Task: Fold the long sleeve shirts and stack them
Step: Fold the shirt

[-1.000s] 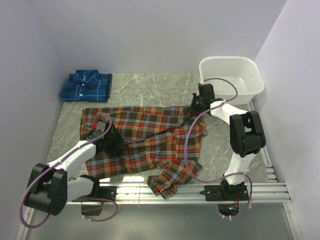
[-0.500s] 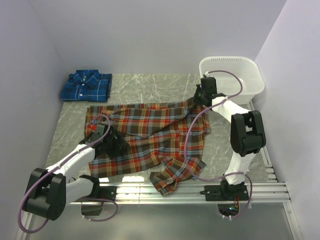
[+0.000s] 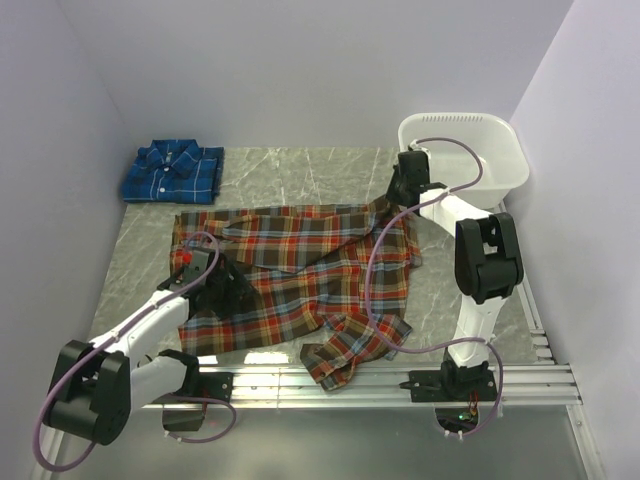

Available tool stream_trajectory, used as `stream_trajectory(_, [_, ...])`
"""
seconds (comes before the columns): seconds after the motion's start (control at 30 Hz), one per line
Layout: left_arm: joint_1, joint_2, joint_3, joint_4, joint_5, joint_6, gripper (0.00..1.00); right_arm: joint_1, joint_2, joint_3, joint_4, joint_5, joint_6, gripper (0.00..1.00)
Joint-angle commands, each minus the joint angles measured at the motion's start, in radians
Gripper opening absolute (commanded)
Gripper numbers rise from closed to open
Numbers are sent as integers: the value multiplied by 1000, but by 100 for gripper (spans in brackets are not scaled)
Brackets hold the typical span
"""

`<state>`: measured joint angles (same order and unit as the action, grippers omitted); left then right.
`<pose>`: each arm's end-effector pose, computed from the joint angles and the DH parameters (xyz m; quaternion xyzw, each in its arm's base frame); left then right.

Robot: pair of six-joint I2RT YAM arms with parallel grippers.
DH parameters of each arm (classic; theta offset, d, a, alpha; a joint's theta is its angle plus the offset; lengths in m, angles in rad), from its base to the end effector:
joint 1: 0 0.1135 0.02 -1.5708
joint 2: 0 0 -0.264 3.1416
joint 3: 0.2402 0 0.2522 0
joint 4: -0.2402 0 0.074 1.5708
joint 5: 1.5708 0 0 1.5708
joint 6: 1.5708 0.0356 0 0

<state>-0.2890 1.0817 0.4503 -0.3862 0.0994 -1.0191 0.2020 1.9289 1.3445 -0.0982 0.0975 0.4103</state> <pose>0.1779 -0.0566 0.1573 -0.3303 0.9023 -0.2039 0.1874 0.4267 0.0838 0.2066 0.1146 0.8949 0.0874 0.4224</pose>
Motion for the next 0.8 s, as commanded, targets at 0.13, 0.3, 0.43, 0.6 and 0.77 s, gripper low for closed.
stream_trajectory(0.13, [-6,-104,82,-183,-61,23,81,-4,-137,-27,66,-33,12,52])
stream_trajectory(0.3, [-4,-47,292,-194,-75,79,91,16,-223,-76,86,-120,59,62])
stream_trajectory(0.43, [5,75,427,-139,-75,131,89,34,-226,-105,97,-250,111,62])
stream_trajectory(0.6, [71,292,603,-34,-44,200,85,42,-174,-117,143,-317,134,60])
stream_trajectory(0.77, [86,533,812,56,-9,211,83,39,-105,-108,163,-329,154,59])
